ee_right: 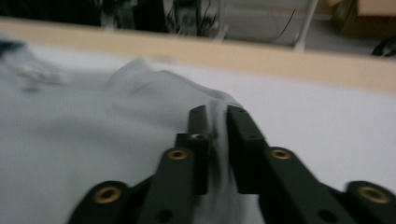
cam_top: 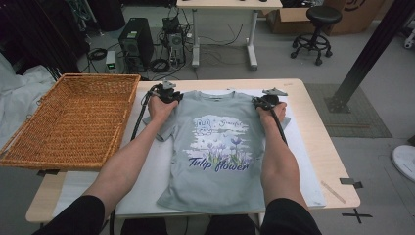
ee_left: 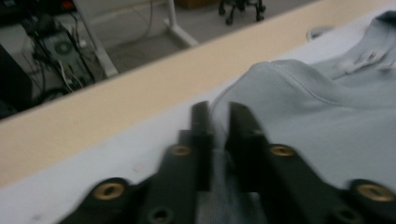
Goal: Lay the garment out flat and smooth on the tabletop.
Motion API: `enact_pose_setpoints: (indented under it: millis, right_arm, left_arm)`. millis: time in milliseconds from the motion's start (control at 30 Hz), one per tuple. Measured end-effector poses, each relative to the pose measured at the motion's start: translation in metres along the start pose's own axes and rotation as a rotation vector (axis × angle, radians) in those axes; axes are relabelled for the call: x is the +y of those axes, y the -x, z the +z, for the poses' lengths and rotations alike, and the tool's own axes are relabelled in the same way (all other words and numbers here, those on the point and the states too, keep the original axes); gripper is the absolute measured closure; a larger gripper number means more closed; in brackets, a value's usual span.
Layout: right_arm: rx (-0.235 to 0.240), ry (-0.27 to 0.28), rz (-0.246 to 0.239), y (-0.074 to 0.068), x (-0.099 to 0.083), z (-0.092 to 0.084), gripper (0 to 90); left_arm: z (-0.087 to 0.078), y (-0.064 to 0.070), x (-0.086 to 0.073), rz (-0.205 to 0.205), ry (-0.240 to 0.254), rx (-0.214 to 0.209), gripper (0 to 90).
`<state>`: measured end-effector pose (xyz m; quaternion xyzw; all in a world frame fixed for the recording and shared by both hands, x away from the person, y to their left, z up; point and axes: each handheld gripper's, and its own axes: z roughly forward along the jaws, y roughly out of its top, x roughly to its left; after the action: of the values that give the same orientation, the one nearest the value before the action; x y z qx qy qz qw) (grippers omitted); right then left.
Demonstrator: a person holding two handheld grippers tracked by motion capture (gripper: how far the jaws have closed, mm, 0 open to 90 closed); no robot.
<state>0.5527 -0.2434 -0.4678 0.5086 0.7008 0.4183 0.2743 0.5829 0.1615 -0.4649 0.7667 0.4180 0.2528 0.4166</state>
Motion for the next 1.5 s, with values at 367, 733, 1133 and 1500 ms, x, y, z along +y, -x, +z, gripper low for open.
enact_pose_setpoints:
  millis: [367, 733, 1133, 1500]
  right_arm:
    - [-0.108, 0.056, 0.077, 0.042, 0.002, -0.068, 44.3]
    - [-0.210, -0.017, 0.164, 0.055, -0.042, -0.082, 44.3]
    - [-0.301, -0.012, 0.061, 0.058, -0.031, -0.096, 90.0]
    - [-0.297, -0.004, 0.029, 0.060, -0.030, -0.101, 69.0]
  left_arm:
    - [-0.062, -0.008, 0.016, -0.019, 0.068, 0.075, 54.5]
    - [-0.080, -0.004, 0.001, -0.036, 0.046, 0.098, 54.1]
    - [-0.081, -0.004, -0.018, -0.037, -0.063, 0.201, 54.2]
    - [-0.084, -0.003, -0.030, -0.176, -0.104, 0.198, 59.8]
